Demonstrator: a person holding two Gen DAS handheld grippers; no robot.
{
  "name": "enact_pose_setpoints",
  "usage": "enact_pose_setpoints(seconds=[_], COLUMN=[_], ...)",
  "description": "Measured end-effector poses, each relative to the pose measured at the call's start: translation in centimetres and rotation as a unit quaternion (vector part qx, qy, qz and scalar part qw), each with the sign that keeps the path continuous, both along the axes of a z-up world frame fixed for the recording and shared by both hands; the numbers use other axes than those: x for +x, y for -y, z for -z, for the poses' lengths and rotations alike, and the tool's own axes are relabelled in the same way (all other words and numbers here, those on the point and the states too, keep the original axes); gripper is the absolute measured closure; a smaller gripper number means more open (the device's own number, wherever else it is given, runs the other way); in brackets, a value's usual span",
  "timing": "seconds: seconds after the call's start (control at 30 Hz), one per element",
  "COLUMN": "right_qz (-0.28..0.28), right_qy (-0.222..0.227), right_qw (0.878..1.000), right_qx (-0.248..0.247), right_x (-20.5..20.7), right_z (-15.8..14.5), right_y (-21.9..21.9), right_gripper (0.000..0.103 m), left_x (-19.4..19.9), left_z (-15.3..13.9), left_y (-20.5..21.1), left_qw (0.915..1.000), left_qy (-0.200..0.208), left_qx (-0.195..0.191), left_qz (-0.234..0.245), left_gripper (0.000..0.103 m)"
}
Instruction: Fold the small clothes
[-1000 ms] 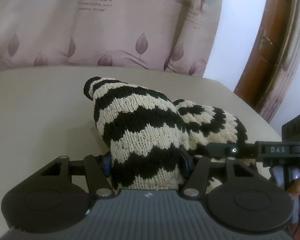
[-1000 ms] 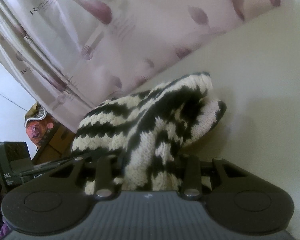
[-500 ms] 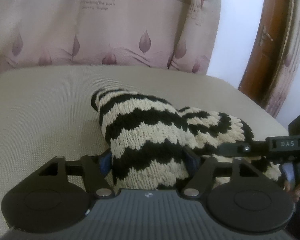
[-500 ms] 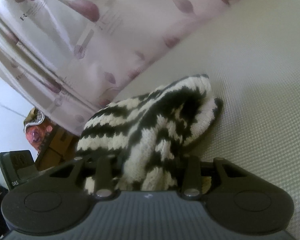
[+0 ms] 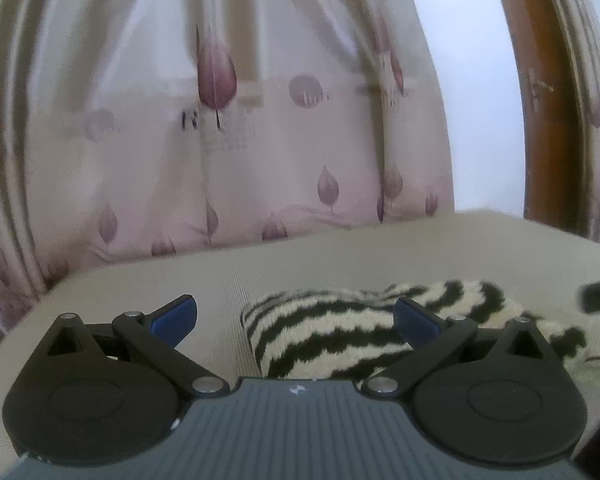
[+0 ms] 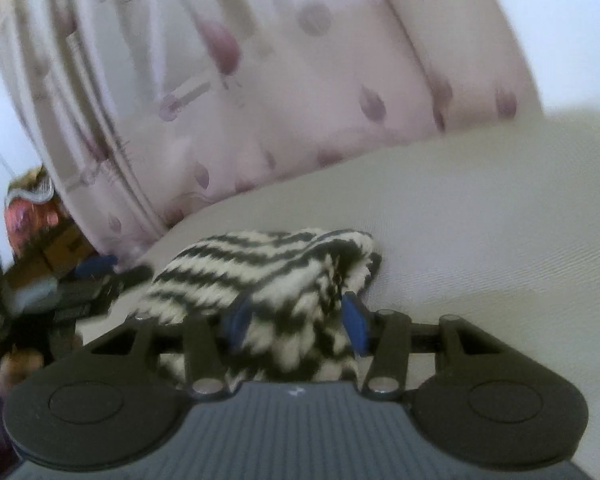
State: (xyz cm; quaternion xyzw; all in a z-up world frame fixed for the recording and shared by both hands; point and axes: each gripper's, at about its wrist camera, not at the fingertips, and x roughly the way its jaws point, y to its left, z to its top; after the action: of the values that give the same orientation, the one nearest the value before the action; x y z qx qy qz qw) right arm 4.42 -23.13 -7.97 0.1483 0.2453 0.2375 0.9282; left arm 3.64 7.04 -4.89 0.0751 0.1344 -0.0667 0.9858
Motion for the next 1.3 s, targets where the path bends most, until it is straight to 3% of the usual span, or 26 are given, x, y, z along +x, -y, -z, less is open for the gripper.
enact_pose_setpoints(seconds=[0.2, 0.3, 0.37, 0.43, 0.57, 0.63, 0.73, 0.87, 0.97, 1.13, 1.3], right_qz=[0.041, 0.058, 0.071, 0.075, 0.118, 0.147, 0.100, 0.078, 0.090, 0.108, 0.118], right_qy=[0.076, 0.124, 0.189, 0.251, 0.311, 0.312, 0.252, 0.206, 0.188, 0.165, 0.163], right_qw=[0.994, 0.989, 0.977, 0.961, 0.935, 0.932, 0.958, 0.971, 0.974, 0.977, 0.977], right_qx=[-0.063, -0.061, -0.065, -0.090, -0.126, -0.112, -0.091, -0.091, -0.088, -0.084, -0.070], right_x=[-9.9, -14.7, -18.7, -21.4, -23.8, -24.0, -21.4, -17.7, -15.2, -12.9, -12.2], right_z=[-4.2, -8.0, -11.0, -13.4, -15.3, -15.5, -14.2, -10.7, -8.8, -6.8, -6.3], right_y=[1.4, 1.3, 1.0, 0.2, -0.7, 0.0, -0.1, -2.9, -5.0, -6.7, -6.8], right_gripper=[0.041, 0.038, 0.033, 0.009, 0.008, 0.007, 0.007, 0.007, 0.007, 0.007, 0.006], left_x=[-3.5, -5.2, -6.8, -8.3, -9.5, -9.8, -9.3, -8.3, -8.2, -8.2, -8.2], left_z=[-3.0, -4.6, -5.9, -7.1, -8.6, -8.4, -7.4, -6.6, -6.7, -6.9, -7.0], left_y=[1.0, 1.9, 2.1, 2.3, 3.6, 4.6, 5.6, 5.8, 5.1, 5.3, 5.0], left_qw=[0.9987, 0.9976, 0.9949, 0.9914, 0.9907, 0.9902, 0.9909, 0.9943, 0.9957, 0.9951, 0.9963], left_qy=[0.049, 0.069, 0.100, 0.129, 0.136, 0.136, 0.122, 0.088, 0.080, 0.082, 0.072], left_qx=[-0.006, 0.000, -0.012, -0.021, 0.003, 0.030, 0.054, 0.036, 0.006, 0.012, -0.008], left_qz=[0.012, 0.005, 0.001, 0.002, 0.003, -0.003, -0.016, -0.047, -0.046, -0.055, -0.046], left_gripper=[0.000, 0.000, 0.000, 0.000, 0.000, 0.000, 0.000, 0.000, 0.000, 0.000, 0.000])
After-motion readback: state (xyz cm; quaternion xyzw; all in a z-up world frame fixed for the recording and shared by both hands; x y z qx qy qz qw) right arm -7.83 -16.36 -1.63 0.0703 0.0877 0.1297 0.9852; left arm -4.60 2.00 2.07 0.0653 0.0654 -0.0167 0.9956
